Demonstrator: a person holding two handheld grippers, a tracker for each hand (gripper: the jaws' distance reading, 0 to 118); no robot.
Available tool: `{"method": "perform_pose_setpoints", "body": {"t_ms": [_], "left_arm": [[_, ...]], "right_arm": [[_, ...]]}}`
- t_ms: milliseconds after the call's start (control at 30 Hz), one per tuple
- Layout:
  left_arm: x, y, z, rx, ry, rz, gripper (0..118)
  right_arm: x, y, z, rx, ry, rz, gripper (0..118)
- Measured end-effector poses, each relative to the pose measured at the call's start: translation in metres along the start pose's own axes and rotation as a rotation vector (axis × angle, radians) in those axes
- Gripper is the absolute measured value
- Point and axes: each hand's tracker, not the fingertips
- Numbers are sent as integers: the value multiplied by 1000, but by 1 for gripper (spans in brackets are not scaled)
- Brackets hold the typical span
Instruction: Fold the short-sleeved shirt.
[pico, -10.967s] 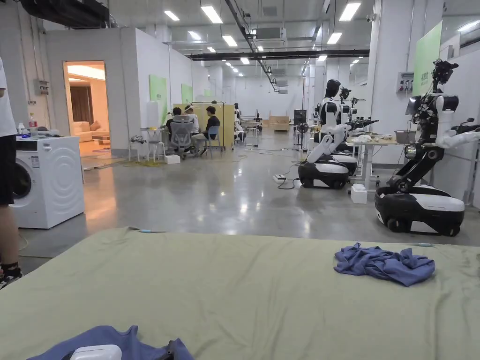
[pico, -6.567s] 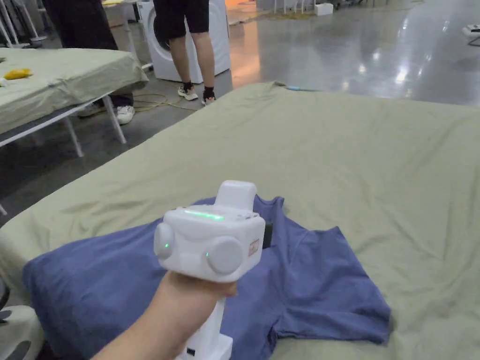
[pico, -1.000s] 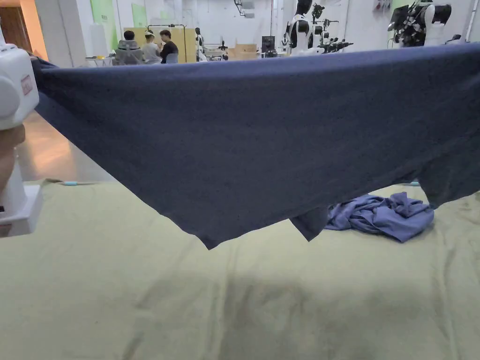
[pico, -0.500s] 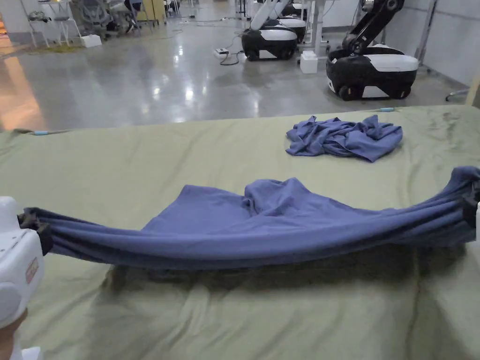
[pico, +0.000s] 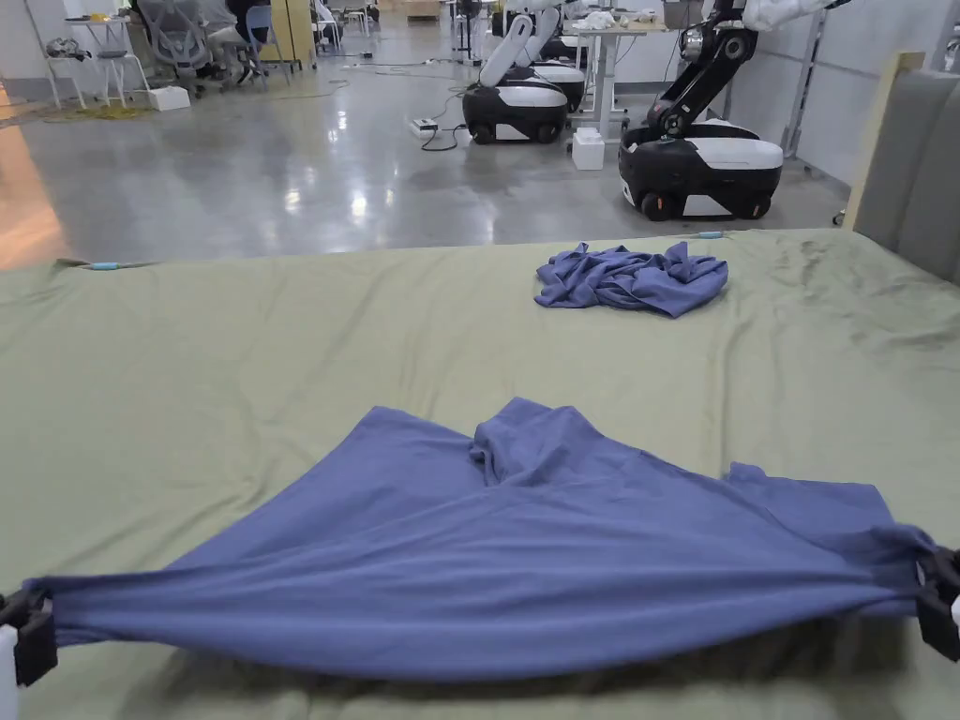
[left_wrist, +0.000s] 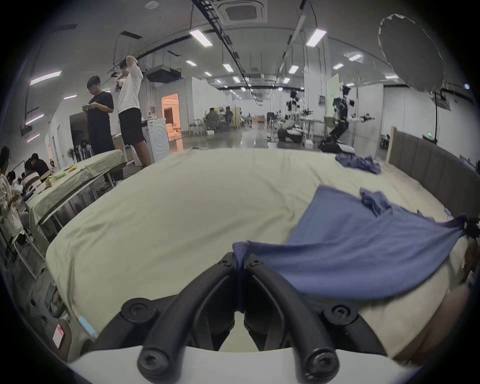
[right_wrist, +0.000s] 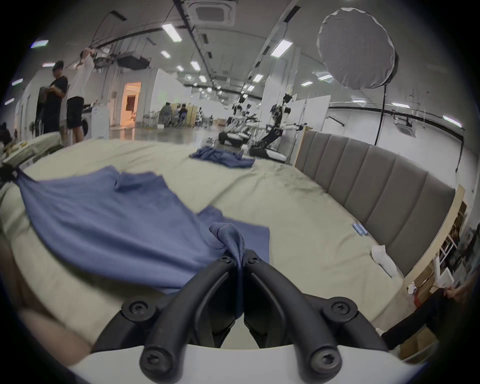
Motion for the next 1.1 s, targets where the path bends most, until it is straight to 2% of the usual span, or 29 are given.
{"method": "perform_pose_setpoints", "body": {"t_ms": [67,100,133,167,200,233,300,367,433,467,500,533,567,600,633,667,700,733,800,867,900,933,967,1100], "left_arm": [[-6,-17,5,-26,4,18,6],[-9,-23,6,-57,-4,33,17],[-10,-29,8,-82,9,39,39],[-10,-36,13,-61,46,40,79],[-11,-40,15,-52,74,44,117],[-12,-43,21,-62,67,52,118],[-16,-44,41,3,30,84,118],[-9,-37,68,35,46,61,118],[-8,-31,92,71,23,91,118],[-1,-27,101,76,3,97,118],[3,-25,111,85,-22,80,115],[9,-23,120,89,-13,66,94],[16,-23,125,115,19,45,41],[19,-25,130,163,35,58,0],[18,-26,134,125,-40,56,0],[17,-25,133,64,-83,55,0],[16,-27,132,57,-89,68,0],[22,-34,115,71,-71,64,0],[17,-39,90,21,-23,3,0],[-6,-41,54,-71,-11,48,0],[-16,-40,36,-115,-17,92,28],[-24,-39,16,-166,-20,121,85],[-32,-40,-6,-230,-13,136,118],[-47,-39,-49,-239,39,78,118]], "right_arm": [[-1,-20,11,-20,-5,10,5],[0,-26,11,-52,7,-6,9],[1,-32,9,-105,10,-25,25],[1,-39,6,-167,-8,-30,58],[0,-43,5,-206,-52,-38,111],[2,-47,6,-237,-76,-65,118],[12,-52,24,-80,-27,-161,118],[13,-44,42,-40,-78,-180,118],[14,-28,70,31,-50,-222,118],[12,-23,81,69,-9,-245,117],[8,-18,90,97,27,-247,110],[3,-14,98,129,58,-240,93],[-6,-5,107,154,35,-210,50],[-14,-2,111,153,-22,-186,3],[-20,-2,117,155,7,-204,3],[-22,1,119,157,128,-220,3],[-31,12,126,149,163,-226,3],[-39,13,129,151,121,-220,3],[-51,16,129,148,161,-176,3],[-59,24,130,148,175,-155,3],[-63,26,129,150,182,-146,3],[-66,29,128,149,201,-137,3],[-67,34,125,145,207,-135,3],[-77,43,118,139,230,-131,3]]}}
